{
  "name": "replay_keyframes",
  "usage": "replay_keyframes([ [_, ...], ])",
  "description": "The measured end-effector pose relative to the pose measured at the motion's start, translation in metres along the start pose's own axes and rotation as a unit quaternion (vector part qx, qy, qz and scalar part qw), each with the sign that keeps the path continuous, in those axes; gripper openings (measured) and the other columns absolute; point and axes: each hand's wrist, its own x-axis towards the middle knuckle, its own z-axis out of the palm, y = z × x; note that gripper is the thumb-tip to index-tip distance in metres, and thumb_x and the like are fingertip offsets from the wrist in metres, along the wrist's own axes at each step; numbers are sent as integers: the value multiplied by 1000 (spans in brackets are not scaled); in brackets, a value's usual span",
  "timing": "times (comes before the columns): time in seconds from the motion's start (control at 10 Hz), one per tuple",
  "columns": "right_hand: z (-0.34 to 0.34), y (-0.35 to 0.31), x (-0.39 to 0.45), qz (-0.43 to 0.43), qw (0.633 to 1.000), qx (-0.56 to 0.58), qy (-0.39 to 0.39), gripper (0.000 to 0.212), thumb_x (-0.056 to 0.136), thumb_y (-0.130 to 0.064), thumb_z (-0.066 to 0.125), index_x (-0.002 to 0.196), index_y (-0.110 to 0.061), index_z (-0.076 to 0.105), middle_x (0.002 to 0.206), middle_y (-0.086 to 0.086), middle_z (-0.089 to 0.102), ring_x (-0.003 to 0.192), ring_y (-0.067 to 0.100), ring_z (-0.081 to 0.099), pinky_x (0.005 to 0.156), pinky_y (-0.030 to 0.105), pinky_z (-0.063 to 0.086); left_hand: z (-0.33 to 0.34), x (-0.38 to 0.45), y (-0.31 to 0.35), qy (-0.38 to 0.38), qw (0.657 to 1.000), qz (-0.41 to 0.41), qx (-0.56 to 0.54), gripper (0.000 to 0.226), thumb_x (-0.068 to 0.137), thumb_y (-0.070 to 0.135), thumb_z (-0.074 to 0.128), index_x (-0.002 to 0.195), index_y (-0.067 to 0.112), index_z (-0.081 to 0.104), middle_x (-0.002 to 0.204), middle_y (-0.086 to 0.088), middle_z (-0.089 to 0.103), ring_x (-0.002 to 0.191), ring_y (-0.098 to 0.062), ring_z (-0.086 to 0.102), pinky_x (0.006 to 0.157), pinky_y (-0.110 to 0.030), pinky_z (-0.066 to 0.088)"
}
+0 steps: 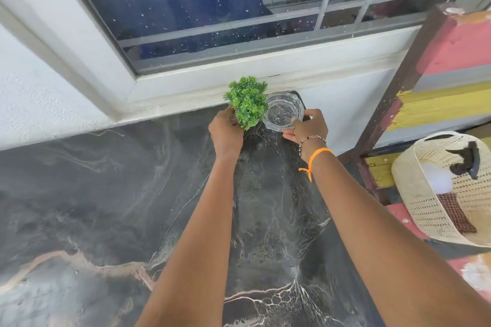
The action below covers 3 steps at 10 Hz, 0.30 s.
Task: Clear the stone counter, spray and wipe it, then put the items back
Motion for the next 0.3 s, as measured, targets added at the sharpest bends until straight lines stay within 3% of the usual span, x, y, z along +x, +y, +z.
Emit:
replay_keyframes([
  [0.2, -1, 0, -2, 14, 999, 40, -14, 34, 87, 2, 57, 119, -6, 48, 100, 20, 60, 56, 21, 64, 57, 31, 58, 4, 0, -4, -5, 1000, 10, 5, 53, 82, -14, 49, 132, 5, 49, 130, -10, 57, 96, -13, 59, 72, 3, 36],
  [0.3, -4, 1, -9, 33, 997, 62, -21, 33, 87, 4, 55, 118, -3, 46, 90, 14, 56, 62, 25, 65, 63, 36, 58, -2, -15, -4, 3, 1000, -7, -29, 60, 84, -9, 54, 139, 9, 39, 136, -4, 50, 102, -12, 57, 66, -1, 43],
])
